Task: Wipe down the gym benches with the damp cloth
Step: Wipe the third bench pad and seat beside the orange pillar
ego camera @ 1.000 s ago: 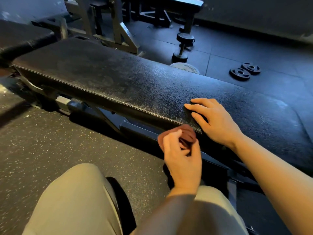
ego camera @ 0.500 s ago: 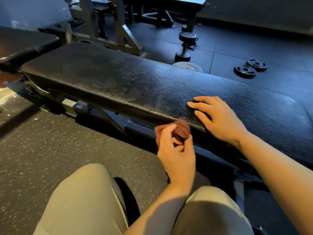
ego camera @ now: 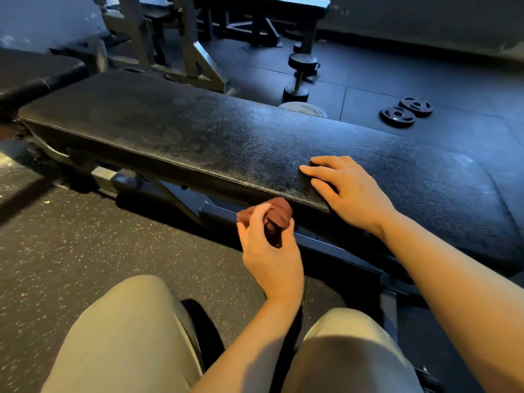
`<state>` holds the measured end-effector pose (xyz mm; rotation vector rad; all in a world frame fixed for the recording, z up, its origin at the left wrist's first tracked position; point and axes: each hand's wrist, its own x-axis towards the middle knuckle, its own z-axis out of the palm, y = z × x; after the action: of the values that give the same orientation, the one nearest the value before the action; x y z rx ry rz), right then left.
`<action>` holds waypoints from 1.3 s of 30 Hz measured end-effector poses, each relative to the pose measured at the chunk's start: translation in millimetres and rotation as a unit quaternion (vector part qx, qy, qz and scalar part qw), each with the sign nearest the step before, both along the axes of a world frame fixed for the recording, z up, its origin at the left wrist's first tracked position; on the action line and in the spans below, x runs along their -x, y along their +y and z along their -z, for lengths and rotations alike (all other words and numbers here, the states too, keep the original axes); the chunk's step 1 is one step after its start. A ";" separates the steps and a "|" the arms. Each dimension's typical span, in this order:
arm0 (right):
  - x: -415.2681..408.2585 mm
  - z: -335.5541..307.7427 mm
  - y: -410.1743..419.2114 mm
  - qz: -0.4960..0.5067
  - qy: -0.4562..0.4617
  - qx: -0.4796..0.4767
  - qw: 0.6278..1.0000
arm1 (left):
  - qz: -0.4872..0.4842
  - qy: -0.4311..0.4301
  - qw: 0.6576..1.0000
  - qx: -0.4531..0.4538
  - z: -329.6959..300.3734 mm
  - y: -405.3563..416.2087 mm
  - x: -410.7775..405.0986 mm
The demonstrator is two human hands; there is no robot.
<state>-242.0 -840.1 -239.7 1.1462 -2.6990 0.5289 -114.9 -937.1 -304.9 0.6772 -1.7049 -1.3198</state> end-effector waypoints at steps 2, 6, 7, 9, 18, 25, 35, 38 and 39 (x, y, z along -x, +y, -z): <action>-1.5 -1.9 -0.6 0.000 -0.012 0.013 1.000 | 0.035 -0.001 0.999 0.039 2.8 5.5 -5.7; -10.1 -16.4 25.1 0.068 -0.085 0.178 0.978 | -0.052 0.032 0.998 0.008 2.4 -7.5 -4.7; -13.6 -17.3 40.4 0.096 -0.062 0.182 0.977 | -0.060 0.047 0.997 -0.022 -0.5 -9.2 -2.1; -19.9 -12.4 71.9 0.143 0.021 0.148 0.978 | -0.041 0.055 0.996 -0.060 -4.0 -3.7 4.5; -23.8 8.6 92.3 0.145 0.102 0.140 0.974 | 0.056 0.038 0.994 -0.090 1.5 40.8 5.7; -28.8 6.1 89.4 0.154 0.103 0.149 0.971 | 0.189 -0.012 0.979 -0.075 -7.6 59.0 -7.3; -135.8 50.5 14.3 0.062 -0.120 0.367 0.920 | 0.308 0.058 0.930 -0.194 -29.4 10.7 -26.6; -137.9 50.7 1.7 0.144 -0.103 0.457 0.872 | 0.367 0.018 0.927 -0.082 -26.5 -9.5 -30.0; -139.8 53.4 -0.8 0.158 -0.063 0.454 0.875 | 0.342 0.009 0.939 0.019 -26.8 -18.7 -28.2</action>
<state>-102.2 -840.9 -293.0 0.4025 -2.1486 1.5966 -86.7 -955.8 -278.1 0.0225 -2.0340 -1.7356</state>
